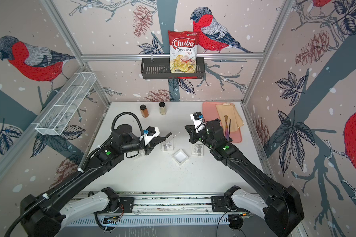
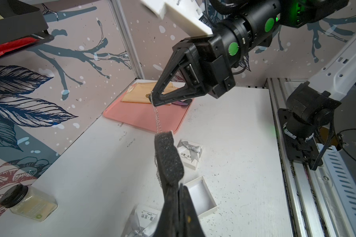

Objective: Take the necklace out of the lift-off lid jewelry box
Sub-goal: Pick up the necklace from the inner lining, then place the necklace at the center of the board.

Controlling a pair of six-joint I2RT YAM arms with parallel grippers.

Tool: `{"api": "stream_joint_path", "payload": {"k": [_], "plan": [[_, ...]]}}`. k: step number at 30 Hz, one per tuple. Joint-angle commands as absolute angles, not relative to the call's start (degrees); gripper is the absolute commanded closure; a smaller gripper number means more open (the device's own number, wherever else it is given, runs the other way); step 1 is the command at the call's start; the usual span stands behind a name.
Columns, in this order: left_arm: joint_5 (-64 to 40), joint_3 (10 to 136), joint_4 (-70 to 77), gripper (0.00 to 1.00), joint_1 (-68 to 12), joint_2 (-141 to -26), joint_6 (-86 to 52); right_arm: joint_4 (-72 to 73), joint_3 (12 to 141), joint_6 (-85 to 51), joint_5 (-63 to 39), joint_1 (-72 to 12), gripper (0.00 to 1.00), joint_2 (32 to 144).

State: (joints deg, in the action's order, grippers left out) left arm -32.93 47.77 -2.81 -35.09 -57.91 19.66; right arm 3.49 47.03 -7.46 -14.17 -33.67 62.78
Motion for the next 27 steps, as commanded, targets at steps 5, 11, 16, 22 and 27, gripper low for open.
{"api": "stream_joint_path", "payload": {"k": [5,11,16,22,27], "plan": [[-33.93,46.60,-0.62,1.00,-35.07,-55.23,19.62,5.36,47.90,-11.36,-10.99,-30.22,1.00,66.55],[-35.41,45.70,0.10,1.00,-35.07,-53.82,19.56,4.86,47.87,-13.61,-11.53,-26.36,1.00,69.56],[-28.72,44.14,4.58,1.00,-35.11,-53.17,17.17,-0.03,51.14,-12.15,-12.98,-26.82,1.00,75.20],[-17.50,42.91,10.09,1.00,-35.07,-55.01,12.54,-3.51,56.18,-11.78,-11.05,-27.75,1.00,83.62],[-17.48,41.06,13.17,1.00,-35.11,-54.96,10.95,-3.70,64.13,-11.39,-12.31,-27.96,1.00,92.43]]}}
